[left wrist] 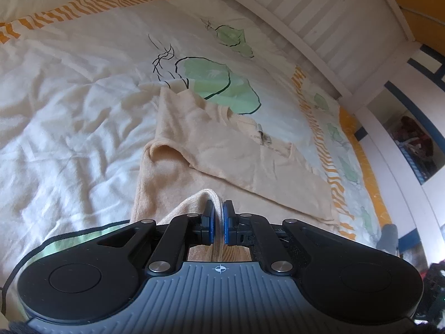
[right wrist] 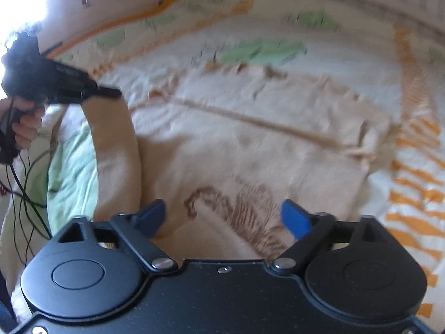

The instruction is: Fold small clothes

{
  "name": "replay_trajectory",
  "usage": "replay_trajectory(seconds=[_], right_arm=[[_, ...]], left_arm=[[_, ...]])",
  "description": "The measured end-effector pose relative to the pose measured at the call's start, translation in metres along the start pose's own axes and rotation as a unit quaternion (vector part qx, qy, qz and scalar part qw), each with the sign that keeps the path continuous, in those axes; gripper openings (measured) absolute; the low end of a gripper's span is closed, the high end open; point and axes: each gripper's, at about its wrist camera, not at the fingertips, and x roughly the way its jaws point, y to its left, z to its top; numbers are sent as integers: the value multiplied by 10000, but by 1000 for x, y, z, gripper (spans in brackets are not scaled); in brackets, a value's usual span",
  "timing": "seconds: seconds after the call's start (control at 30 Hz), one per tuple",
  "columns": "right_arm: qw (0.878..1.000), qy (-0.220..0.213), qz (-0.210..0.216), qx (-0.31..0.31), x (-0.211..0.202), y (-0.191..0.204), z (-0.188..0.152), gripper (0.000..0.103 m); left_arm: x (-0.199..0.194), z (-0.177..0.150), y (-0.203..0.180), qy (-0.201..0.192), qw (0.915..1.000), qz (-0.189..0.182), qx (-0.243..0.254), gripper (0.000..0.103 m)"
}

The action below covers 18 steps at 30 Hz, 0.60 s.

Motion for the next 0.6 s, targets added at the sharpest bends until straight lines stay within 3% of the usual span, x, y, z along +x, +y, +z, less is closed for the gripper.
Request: replay_trajectory(seconds=[0.07, 0.13, 0.2, 0.3, 0.4, 0.47, 0.6], right_arm=[[9996, 235, 80, -107, 9, 0, -2, 58], [9988, 454, 186, -77, 16, -3, -6, 9], [9988, 368, 323, 68, 13, -8, -4, 9], [9974, -166, 208, 672, -4, -33, 7, 9], [9861, -693, -215, 1494, -13, -72, 14, 9], [9797, -756, -483, 1794, -8, -90, 15, 9], [9731, -634, -627, 2126, 12, -107, 4, 10]], left_arm=[[1, 0, 0, 15, 10000, 13, -9, 6], [2, 0, 1, 20, 10000, 23, -29, 6], [1, 2, 0, -1, 10000, 30, -56, 6], [0, 10, -1, -71, 9999, -72, -115, 6], [6, 25, -4, -238, 9997, -13, -67, 6], [15, 34, -4, -311, 9995, 50, -76, 6], [29, 41, -6, -254, 9992, 264, 162, 8]])
